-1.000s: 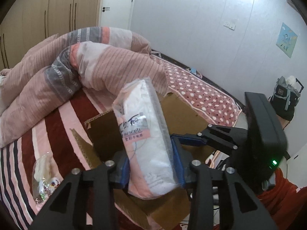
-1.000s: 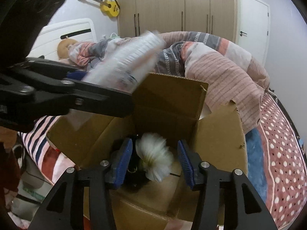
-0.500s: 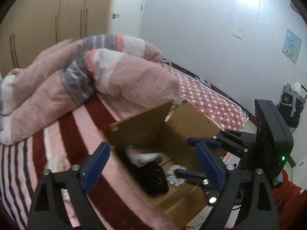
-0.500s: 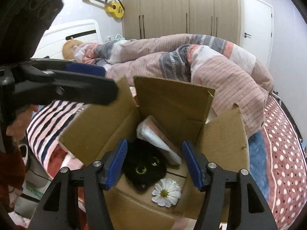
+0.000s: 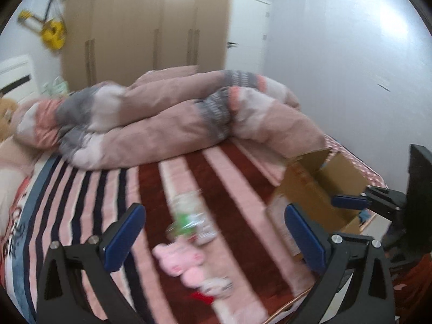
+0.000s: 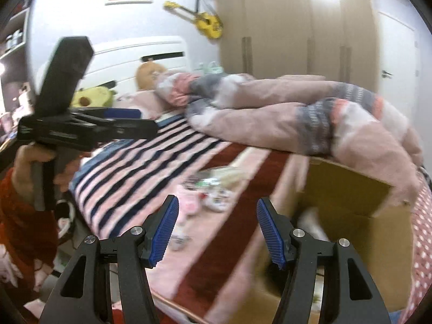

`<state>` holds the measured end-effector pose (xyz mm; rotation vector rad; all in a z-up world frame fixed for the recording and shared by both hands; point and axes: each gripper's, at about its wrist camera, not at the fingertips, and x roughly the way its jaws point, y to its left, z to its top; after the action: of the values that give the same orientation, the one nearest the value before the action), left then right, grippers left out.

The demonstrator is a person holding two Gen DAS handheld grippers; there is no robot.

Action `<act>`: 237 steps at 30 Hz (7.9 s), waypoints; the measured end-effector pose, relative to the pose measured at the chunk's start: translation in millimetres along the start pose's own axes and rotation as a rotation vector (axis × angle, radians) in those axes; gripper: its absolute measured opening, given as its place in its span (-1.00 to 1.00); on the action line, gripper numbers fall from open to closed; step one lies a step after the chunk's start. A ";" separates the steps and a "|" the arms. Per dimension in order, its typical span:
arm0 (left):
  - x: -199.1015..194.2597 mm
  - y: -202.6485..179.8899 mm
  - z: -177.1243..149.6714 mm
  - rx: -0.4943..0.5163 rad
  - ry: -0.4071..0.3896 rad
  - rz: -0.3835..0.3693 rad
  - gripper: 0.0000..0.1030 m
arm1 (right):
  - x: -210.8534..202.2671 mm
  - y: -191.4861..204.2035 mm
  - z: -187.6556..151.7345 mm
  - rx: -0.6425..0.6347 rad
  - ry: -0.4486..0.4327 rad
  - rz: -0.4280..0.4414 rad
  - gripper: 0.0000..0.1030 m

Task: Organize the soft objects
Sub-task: 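Grasp the Hello Kitty plush with the right gripper while the left gripper grasps the pink bunny, then drop the Hello Kitty plush and pink bunny into the box, opening both grippers, then grasp the clear bag with green items with the right gripper, then lower the clear bag into the box and open the right gripper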

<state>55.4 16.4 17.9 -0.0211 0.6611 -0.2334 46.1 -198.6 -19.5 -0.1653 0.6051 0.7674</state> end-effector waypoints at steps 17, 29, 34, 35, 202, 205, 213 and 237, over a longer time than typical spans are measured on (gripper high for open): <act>92.2 95.0 -108.5 -0.169 0.214 -0.065 0.98 | 159.8 52.9 -59.6 0.034 0.263 0.125 0.10; 154.7 93.0 -124.8 -0.223 0.291 -0.185 0.60 | 191.0 33.9 -74.9 0.033 0.304 0.199 -0.34; 166.0 84.5 -119.8 -0.205 0.294 -0.183 0.43 | 175.7 24.2 -66.7 0.063 0.253 0.157 -0.39; 168.1 83.4 -118.8 -0.203 0.296 -0.181 0.33 | 173.6 23.7 -65.7 0.064 0.248 0.150 -0.39; 58.0 113.7 -105.4 -0.187 0.095 -0.107 0.99 | 218.6 42.3 -38.9 0.097 0.377 -0.026 0.26; 62.0 115.0 -107.2 -0.191 0.105 -0.111 0.99 | 229.6 34.3 -43.0 0.114 0.394 0.026 -0.38; 67.8 99.2 -102.3 -0.182 0.117 -0.159 0.99 | 201.1 45.5 -33.1 0.074 0.307 0.096 -0.62; 5.9 -79.4 30.7 0.017 -0.034 -0.441 -0.06 | -6.7 -6.9 24.7 0.019 -0.142 0.085 -0.62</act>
<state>62.1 -63.8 46.0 -0.1554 0.6146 -0.6620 58.3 -198.9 4.1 -0.0677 0.4870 0.8476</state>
